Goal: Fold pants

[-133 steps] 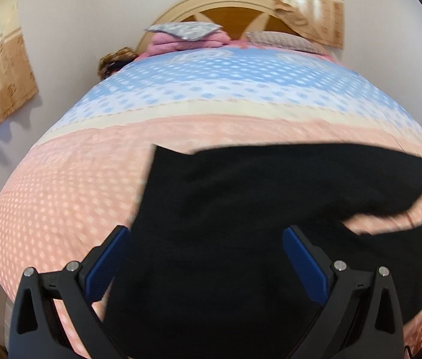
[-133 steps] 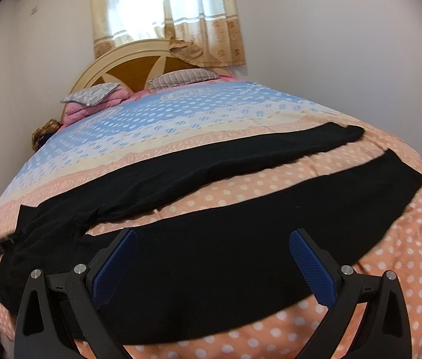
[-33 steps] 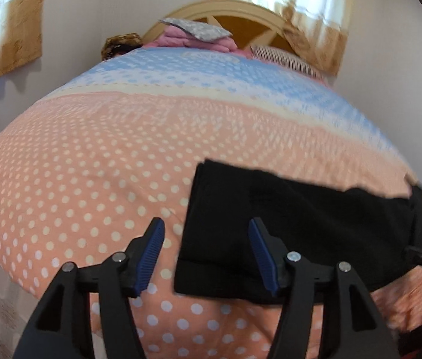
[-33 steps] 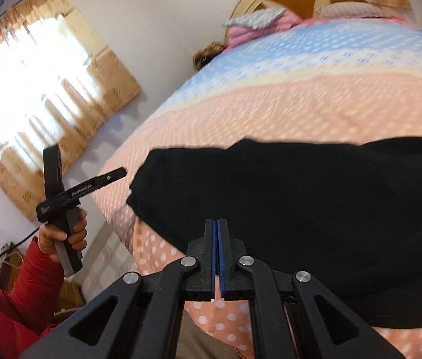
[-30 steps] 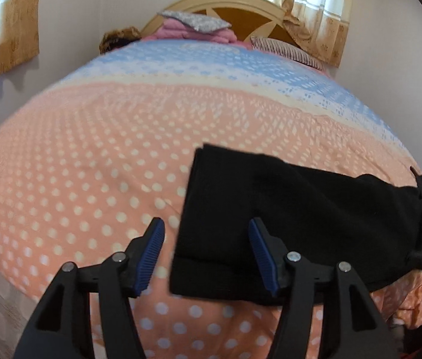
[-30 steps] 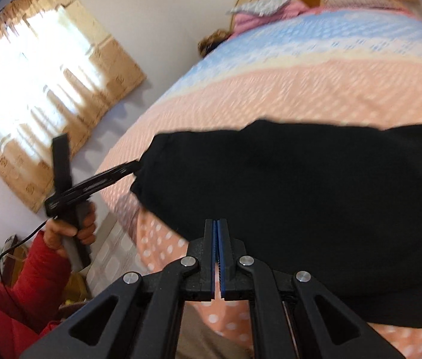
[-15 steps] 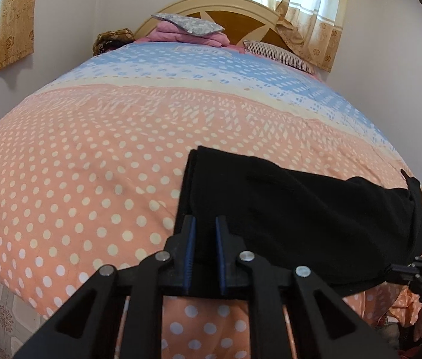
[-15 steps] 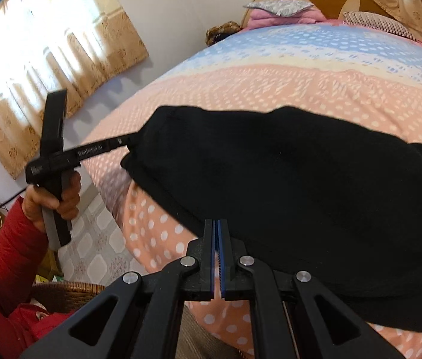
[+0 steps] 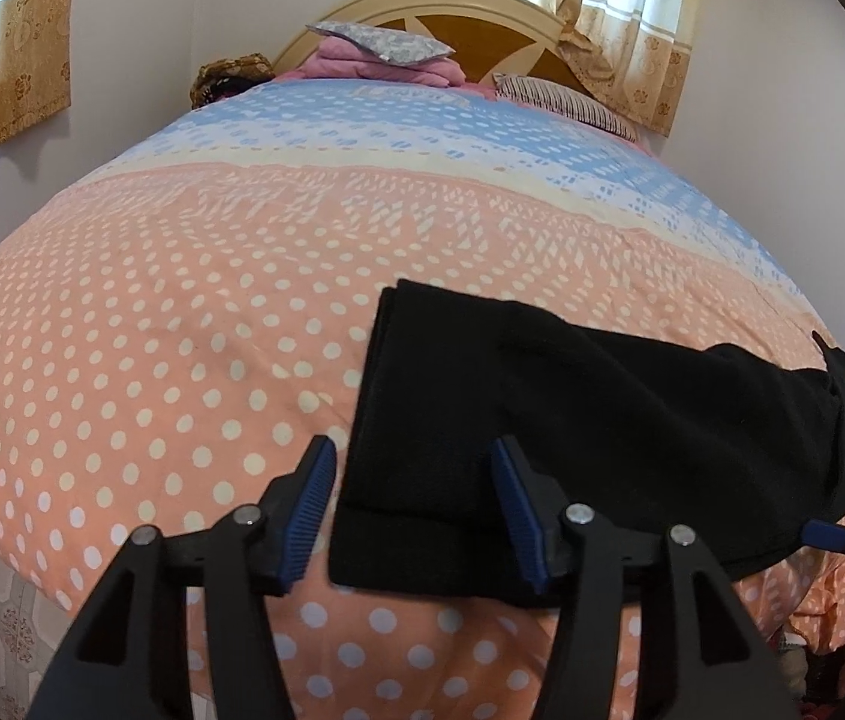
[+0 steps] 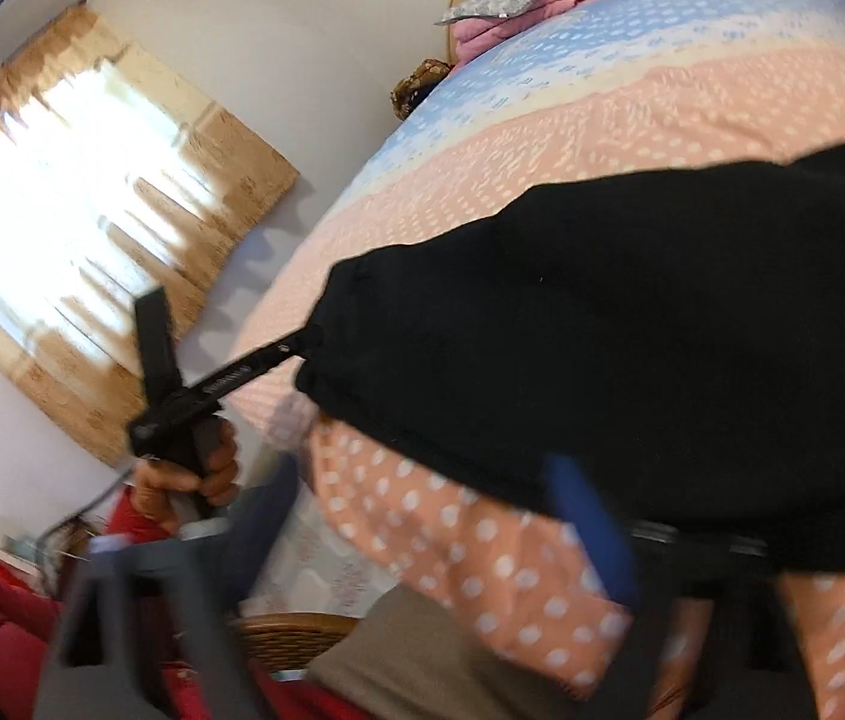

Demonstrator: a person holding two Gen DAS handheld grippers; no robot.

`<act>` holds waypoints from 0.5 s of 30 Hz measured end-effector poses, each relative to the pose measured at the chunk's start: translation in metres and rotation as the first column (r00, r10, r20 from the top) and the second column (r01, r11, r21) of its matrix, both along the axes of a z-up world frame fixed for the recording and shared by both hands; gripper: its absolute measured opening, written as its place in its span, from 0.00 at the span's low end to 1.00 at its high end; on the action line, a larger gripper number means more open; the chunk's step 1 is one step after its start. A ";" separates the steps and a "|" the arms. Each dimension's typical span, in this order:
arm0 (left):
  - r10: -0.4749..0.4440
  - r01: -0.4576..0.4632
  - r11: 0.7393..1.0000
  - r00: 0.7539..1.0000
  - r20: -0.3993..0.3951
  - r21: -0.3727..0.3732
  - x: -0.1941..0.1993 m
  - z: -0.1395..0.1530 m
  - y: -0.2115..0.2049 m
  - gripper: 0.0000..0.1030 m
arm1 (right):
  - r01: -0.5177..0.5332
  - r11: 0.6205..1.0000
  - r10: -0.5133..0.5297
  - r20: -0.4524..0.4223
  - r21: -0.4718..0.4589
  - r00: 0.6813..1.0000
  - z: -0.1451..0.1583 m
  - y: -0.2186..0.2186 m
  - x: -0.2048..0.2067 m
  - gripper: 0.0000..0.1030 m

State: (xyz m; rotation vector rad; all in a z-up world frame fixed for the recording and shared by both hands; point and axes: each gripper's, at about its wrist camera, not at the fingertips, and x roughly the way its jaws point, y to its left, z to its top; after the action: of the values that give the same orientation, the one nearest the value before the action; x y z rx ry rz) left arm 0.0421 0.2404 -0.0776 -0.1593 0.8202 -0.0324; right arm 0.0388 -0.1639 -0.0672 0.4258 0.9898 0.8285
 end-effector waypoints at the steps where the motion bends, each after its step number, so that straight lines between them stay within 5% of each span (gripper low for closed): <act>1: 0.002 -0.002 1.000 1.000 -0.001 0.000 0.000 0.000 0.000 0.55 | 0.013 1.000 -0.013 -0.003 -0.003 1.000 0.002 -0.004 -0.001 0.89; 6: 0.012 -0.013 1.000 1.000 -0.009 -0.022 0.002 -0.003 0.003 0.55 | 0.121 0.960 -0.082 0.163 -0.251 0.983 0.017 0.000 -0.008 0.89; 7: 0.003 -0.004 0.999 1.000 -0.012 -0.036 0.001 -0.004 0.003 0.55 | 0.125 0.952 -0.071 0.197 -0.279 0.978 0.017 0.003 -0.008 0.85; 8: -0.005 0.004 0.999 1.000 -0.013 -0.042 0.001 -0.004 0.002 0.55 | 0.124 0.944 -0.054 0.227 -0.306 0.972 0.017 0.007 -0.008 0.68; 10: -0.013 0.012 0.999 1.000 -0.009 -0.039 0.001 -0.004 0.000 0.55 | 0.067 0.915 0.045 0.265 -0.398 0.963 0.012 0.027 -0.008 0.48; 15: -0.011 0.011 0.999 1.000 -0.015 -0.051 0.001 -0.006 0.000 0.55 | 0.009 0.807 0.235 0.335 -0.590 0.912 -0.012 0.069 -0.016 0.47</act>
State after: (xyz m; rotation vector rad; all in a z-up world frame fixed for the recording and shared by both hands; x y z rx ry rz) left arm 0.0434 0.2404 -0.0833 -0.2034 0.8363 -0.0626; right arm 0.0226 -0.0951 -0.0795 -0.3337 0.8380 0.6391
